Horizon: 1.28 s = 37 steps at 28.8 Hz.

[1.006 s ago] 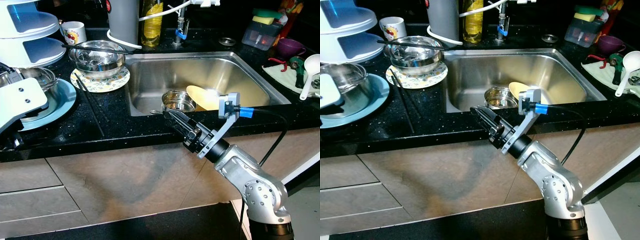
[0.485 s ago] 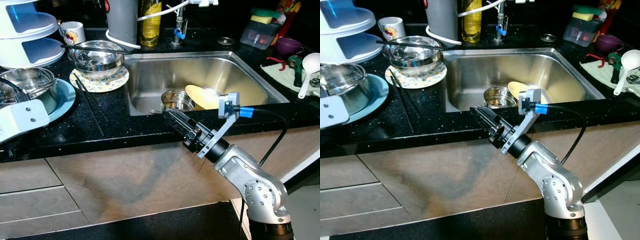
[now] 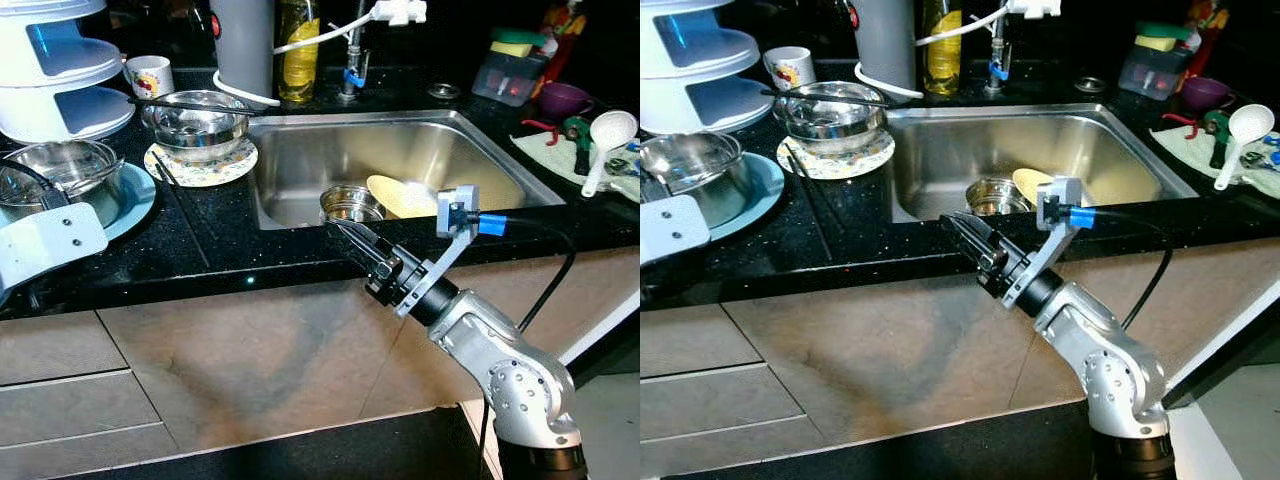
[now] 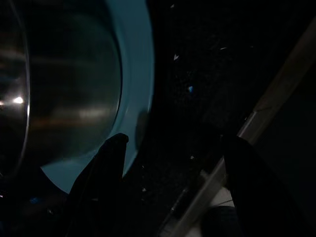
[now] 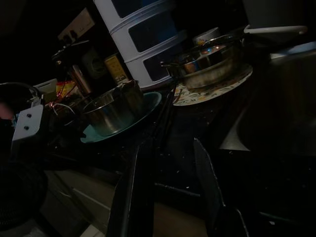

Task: Kitchen organization

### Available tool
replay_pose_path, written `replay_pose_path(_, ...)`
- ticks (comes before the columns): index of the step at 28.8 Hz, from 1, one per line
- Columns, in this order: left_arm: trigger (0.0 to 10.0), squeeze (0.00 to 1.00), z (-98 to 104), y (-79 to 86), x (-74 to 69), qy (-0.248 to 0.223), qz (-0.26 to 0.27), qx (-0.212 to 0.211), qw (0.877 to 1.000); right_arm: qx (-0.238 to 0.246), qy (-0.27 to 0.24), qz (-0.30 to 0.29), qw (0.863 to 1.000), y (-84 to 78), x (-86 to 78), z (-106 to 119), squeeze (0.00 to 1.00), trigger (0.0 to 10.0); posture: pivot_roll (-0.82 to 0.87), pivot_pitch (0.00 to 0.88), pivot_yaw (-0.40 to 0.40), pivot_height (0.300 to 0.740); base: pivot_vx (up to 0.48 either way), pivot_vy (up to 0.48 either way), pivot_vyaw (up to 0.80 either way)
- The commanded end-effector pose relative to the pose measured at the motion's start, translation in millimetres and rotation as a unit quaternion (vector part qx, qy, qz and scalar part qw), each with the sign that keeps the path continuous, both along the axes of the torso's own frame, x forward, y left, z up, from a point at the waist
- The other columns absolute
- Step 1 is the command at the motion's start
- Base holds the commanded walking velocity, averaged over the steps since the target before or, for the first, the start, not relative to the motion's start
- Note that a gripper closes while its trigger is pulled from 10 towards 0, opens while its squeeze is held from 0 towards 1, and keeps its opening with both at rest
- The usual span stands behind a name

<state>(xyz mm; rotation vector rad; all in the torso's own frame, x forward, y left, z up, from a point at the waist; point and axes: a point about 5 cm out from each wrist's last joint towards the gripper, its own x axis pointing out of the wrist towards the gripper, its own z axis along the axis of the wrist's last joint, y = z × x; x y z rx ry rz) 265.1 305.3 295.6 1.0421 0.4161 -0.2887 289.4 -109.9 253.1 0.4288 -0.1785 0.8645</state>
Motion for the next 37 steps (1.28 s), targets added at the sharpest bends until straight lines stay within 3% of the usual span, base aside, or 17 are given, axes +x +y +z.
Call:
replay_pose_path(1, 10.0, 0.00, 5.9, -9.1, 1.1, -0.015, -0.016, -0.060, 0.998, -0.001, 0.002, 0.007, 1.000, 0.5, -2.0, -0.6, 0.00, 10.0, -0.01, 0.172, -0.061, 0.740, 0.000, 0.000, 0.00)
replay_pose_path(4, 10.0, 0.00, 13.7, -24.5, -2.5, -0.008, -0.067, -0.118, 0.991, -0.002, 0.002, 0.008, 1.000, 0.7, -2.0, -0.7, 0.00, 10.0, -0.01, 0.173, -0.060, 0.740, 0.000, 0.000, 0.00)
replay_pose_path(10, 10.0, 0.00, 19.0, -38.7, -14.8, 0.028, -0.143, -0.167, 0.975, -0.002, 0.003, 0.009, 1.000, 1.3, -2.7, -1.4, 0.00, 10.0, -0.01, 0.172, -0.059, 0.740, 0.000, 0.000, 0.00)
replay_pose_path(14, 10.0, 0.00, 18.3, -40.5, -21.2, 0.059, -0.158, -0.173, 0.970, -0.003, 0.003, 0.009, 1.000, 1.3, -2.8, -1.4, 0.00, 10.0, -0.01, 0.171, -0.058, 0.740, 0.000, 0.000, 0.00)
replay_pose_path(15, 10.0, 0.00, 15.5, -35.9, -25.3, 0.085, -0.149, -0.153, 0.973, -0.003, 0.003, 0.009, 1.000, 1.1, -2.9, -1.4, 0.00, 10.0, -0.01, 0.169, -0.057, 0.740, 0.000, 0.000, 0.00)
replay_pose_path(17, 10.0, 0.00, 15.7, -34.5, -25.3, 0.085, -0.145, -0.150, 0.974, -0.003, 0.003, 0.009, 1.000, 1.0, -2.9, -1.3, 0.00, 10.0, -0.01, 0.169, -0.057, 0.740, 0.000, 0.000, 0.00)
replay_pose_path(18, 0.0, 0.00, 18.6, -30.9, -22.6, 0.070, -0.131, -0.152, 0.977, -0.003, 0.003, 0.009, 1.000, 1.0, -2.8, -1.4, 0.00, 10.0, -0.01, 0.169, -0.059, 0.740, 0.000, 0.000, 0.00)
replay_pose_path(28, 0.0, 0.00, 23.7, -13.2, -15.6, 0.036, -0.062, -0.132, 0.989, -0.003, 0.003, 0.010, 1.000, 1.0, -2.2, -1.0, 0.00, 10.0, -0.01, 0.172, -0.063, 0.740, 0.000, 0.000, 0.00)
replay_pose_path(37, 0.0, 0.00, 15.6, 9.6, -15.3, 0.055, 0.012, -0.050, 0.997, -0.003, 0.004, 0.009, 1.000, 0.5, -2.1, -0.9, 0.00, 10.0, -0.01, 0.174, -0.063, 0.740, 0.000, 0.000, 0.00)
